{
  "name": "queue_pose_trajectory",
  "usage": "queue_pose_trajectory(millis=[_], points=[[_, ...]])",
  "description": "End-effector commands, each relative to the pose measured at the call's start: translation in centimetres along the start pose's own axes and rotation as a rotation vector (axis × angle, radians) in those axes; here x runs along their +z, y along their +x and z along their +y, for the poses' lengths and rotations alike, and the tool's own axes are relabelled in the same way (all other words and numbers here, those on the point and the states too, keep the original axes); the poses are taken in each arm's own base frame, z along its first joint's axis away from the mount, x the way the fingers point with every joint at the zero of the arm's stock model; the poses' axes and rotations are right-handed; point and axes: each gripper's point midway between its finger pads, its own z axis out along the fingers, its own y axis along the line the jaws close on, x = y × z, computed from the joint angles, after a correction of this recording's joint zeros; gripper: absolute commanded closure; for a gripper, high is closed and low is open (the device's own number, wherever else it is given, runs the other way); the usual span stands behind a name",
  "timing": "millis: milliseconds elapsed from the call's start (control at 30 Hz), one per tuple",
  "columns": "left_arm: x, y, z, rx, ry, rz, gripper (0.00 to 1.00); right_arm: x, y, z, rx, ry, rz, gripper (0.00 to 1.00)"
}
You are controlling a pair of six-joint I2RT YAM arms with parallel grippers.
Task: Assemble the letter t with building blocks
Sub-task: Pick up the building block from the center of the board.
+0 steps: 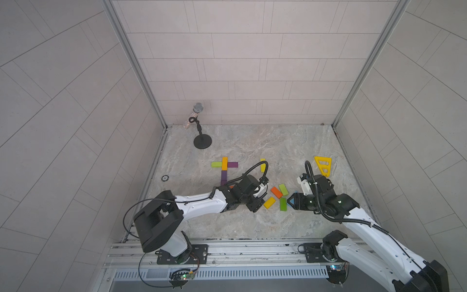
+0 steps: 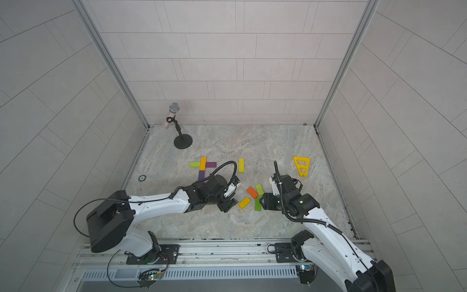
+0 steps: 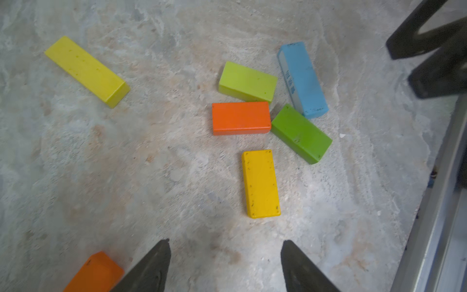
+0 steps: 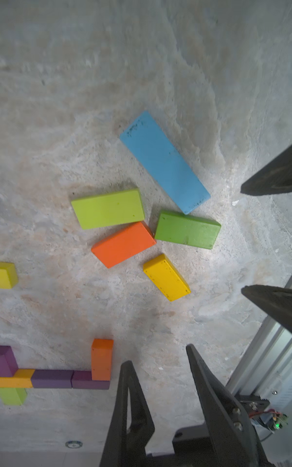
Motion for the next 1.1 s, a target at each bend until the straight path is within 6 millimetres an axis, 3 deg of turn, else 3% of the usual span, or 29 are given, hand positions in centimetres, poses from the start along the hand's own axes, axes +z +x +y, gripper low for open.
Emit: queue_pose_trajectory(millis=[0, 33, 67, 267, 433, 667, 1067], points=[[0.3, -2.4, -1.3, 0.011, 0.047, -0.059, 0.27, 0.3, 2.0, 1.7, -0.028, -0.083, 0.078, 0.21], [0.4, -2.4, -1.5, 0.014, 0.055, -0.057, 0.27, 0.3, 2.5, 2.1, -0.051, -0.086, 0.093, 0.04], [0.6, -2.3, -1.8, 0.018, 0.064, -0.05, 0.27, 0.3, 2.9, 2.3, -0.067, -0.079, 0.105, 0.0], [2.5, -1.2, -3.1, 0.019, 0.118, 0.004, 0.28, -1.0, 5.3, 2.7, -0.172, -0.002, 0.128, 0.0], [3.4, -0.8, -3.3, 0.022, 0.124, 0.025, 0.29, -2.0, 6.9, 1.9, -0.135, -0.003, 0.133, 0.01], [4.7, -1.1, -3.4, 0.016, 0.12, 0.048, 0.33, -3.1, 7.1, 0.8, -0.103, -0.028, 0.044, 0.0], [6.2, 0.6, -3.7, 0.051, 0.092, 0.126, 0.35, -2.7, 7.4, 0.5, -0.119, 0.006, 0.076, 0.0]])
